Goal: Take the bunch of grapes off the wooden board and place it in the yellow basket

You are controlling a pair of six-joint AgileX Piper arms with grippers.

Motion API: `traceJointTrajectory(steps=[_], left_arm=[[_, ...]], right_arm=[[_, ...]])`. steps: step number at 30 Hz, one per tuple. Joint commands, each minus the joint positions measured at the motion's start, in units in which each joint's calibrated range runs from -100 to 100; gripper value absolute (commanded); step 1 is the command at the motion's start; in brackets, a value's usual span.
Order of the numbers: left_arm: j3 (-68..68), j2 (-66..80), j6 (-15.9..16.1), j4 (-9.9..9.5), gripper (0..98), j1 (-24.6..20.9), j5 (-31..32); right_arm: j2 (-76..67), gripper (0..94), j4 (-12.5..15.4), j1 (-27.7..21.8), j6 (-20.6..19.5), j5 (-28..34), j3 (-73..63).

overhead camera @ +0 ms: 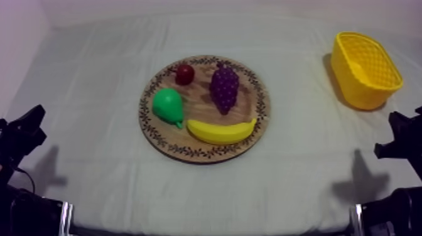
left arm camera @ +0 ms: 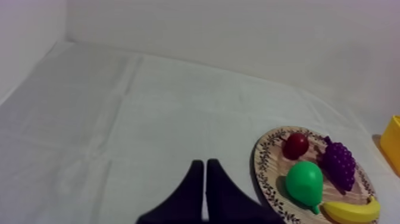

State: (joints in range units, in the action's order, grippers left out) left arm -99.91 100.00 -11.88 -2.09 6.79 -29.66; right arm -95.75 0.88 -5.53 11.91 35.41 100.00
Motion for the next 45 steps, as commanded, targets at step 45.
traceJointTrajectory(steps=[45], left_arm=[[0.02, 0.0, -0.01, 0.01, 0.1, -0.02, 0.0]], right_arm=[[-0.01, 0.8, -0.02, 0.02, 0.43, -0.01, 0.0]])
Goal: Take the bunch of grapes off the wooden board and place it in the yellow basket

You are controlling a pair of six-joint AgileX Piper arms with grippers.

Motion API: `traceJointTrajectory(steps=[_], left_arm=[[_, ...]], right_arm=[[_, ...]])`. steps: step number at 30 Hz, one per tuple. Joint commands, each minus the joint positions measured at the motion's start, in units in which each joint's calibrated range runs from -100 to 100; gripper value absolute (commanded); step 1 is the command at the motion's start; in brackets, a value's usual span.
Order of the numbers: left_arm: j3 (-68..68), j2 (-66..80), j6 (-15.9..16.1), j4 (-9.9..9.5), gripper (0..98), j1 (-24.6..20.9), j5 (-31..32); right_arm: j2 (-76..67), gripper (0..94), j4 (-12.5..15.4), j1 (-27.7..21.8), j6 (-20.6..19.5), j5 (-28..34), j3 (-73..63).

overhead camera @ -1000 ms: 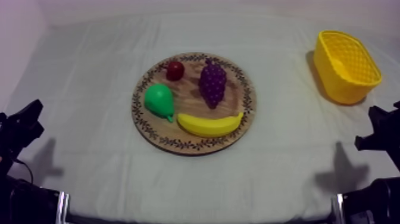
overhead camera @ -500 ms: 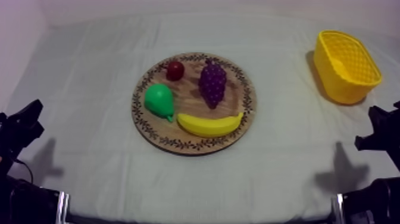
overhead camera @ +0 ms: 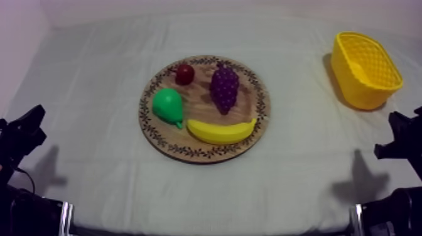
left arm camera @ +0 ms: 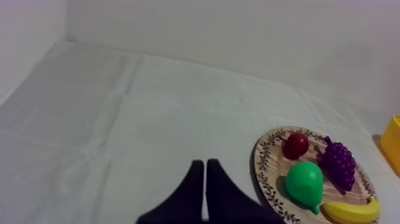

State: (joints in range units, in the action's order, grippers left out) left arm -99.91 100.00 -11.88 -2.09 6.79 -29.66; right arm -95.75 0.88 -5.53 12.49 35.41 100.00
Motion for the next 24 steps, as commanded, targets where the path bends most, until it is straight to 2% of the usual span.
traceJointTrajectory(steps=[1, 16, 24], left_arm=[[0.02, 0.0, -0.01, 0.01, 0.1, -0.02, 0.0], [0.02, 0.0, -0.03, 0.01, 0.1, -0.02, 0.0], [0.02, 0.0, -0.05, 0.01, 0.1, -0.02, 0.0]], right_arm=[[-0.01, 0.7, -0.02, 0.04, -0.25, -0.01, 0.0], [0.04, 0.4, 0.2, 0.15, -1.0, -0.01, 0.0], [4.46, 0.3, -3.34, 2.17, -4.36, -2.31, -2.89]])
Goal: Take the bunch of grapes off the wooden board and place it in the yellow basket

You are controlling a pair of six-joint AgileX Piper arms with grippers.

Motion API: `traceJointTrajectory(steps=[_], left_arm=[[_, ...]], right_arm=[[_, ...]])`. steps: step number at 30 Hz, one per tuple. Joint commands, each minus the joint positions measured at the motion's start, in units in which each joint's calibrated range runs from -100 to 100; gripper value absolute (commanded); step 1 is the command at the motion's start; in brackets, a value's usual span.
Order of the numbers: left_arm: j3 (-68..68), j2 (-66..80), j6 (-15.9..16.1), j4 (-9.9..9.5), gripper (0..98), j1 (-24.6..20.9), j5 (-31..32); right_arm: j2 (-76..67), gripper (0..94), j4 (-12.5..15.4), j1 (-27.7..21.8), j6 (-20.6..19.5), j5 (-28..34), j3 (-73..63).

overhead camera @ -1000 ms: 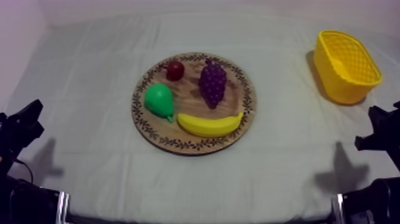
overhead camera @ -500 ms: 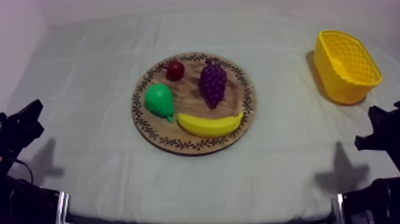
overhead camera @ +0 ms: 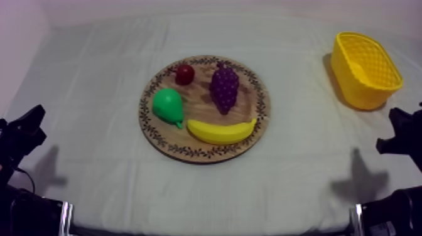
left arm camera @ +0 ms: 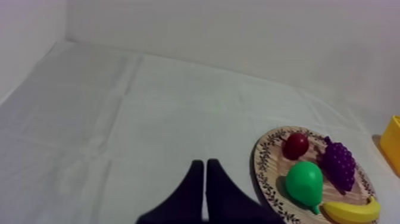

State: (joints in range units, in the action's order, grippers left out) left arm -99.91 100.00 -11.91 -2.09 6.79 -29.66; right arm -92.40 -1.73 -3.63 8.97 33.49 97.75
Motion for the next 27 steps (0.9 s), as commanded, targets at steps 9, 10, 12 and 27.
traceJointTrajectory(steps=[9, 10, 12, 27], left_arm=[[0.02, 0.0, 0.02, 0.01, 0.1, -0.02, 0.0], [0.02, 0.0, 0.02, 0.01, 0.1, -0.02, 0.0], [0.02, 0.0, 0.01, 0.01, 0.1, -0.02, 0.0], [0.02, 0.0, 0.01, 0.01, 0.1, -0.02, 0.0]], right_arm=[[13.52, 0.2, -6.41, 4.05, -6.11, -0.42, -12.65], [15.08, 0.2, -7.07, 4.54, -6.77, -0.28, -14.39], [18.06, 0.2, -8.28, 5.61, -8.0, 0.12, -17.95], [41.23, 0.2, -15.17, 17.01, -16.03, 8.58, -43.58]])
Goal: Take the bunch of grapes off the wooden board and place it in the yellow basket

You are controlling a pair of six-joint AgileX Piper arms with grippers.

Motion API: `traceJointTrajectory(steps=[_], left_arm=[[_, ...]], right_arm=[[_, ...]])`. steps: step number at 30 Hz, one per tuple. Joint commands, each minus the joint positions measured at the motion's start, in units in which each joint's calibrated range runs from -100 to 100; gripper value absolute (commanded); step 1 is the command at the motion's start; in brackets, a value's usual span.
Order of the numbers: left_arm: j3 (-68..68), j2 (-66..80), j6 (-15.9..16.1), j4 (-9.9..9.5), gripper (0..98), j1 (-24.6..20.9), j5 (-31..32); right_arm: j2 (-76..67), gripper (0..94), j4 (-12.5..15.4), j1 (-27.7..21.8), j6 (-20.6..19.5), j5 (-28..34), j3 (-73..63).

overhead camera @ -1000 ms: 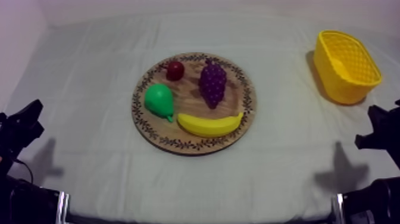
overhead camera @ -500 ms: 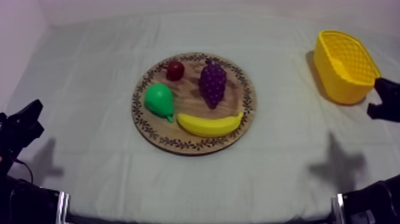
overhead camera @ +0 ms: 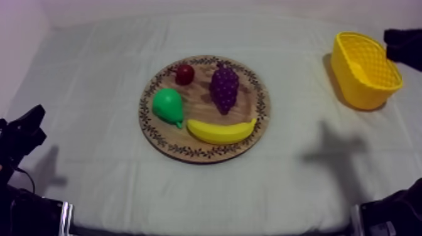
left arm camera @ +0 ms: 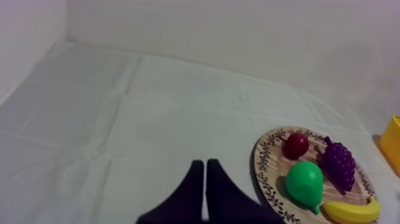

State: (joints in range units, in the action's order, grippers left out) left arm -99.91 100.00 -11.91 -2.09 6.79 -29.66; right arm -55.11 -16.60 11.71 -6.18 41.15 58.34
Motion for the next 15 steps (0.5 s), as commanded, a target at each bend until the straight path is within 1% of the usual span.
traceJointTrajectory(steps=[1, 7, 15], left_arm=[[0.02, 0.0, 0.01, 0.01, 0.1, -0.02, 0.0], [0.02, 0.0, 0.02, 0.01, 0.1, -0.02, 0.0], [0.02, 0.0, 0.02, 0.01, 0.1, -0.02, 0.0]], right_arm=[[5.63, 0.2, -0.47, 2.45, -1.17, 1.6, -5.79], [15.71, 0.2, -1.06, 7.09, -3.34, 7.0, -17.18], [28.55, 0.2, -0.92, 12.32, -5.79, 16.97, -35.5]])
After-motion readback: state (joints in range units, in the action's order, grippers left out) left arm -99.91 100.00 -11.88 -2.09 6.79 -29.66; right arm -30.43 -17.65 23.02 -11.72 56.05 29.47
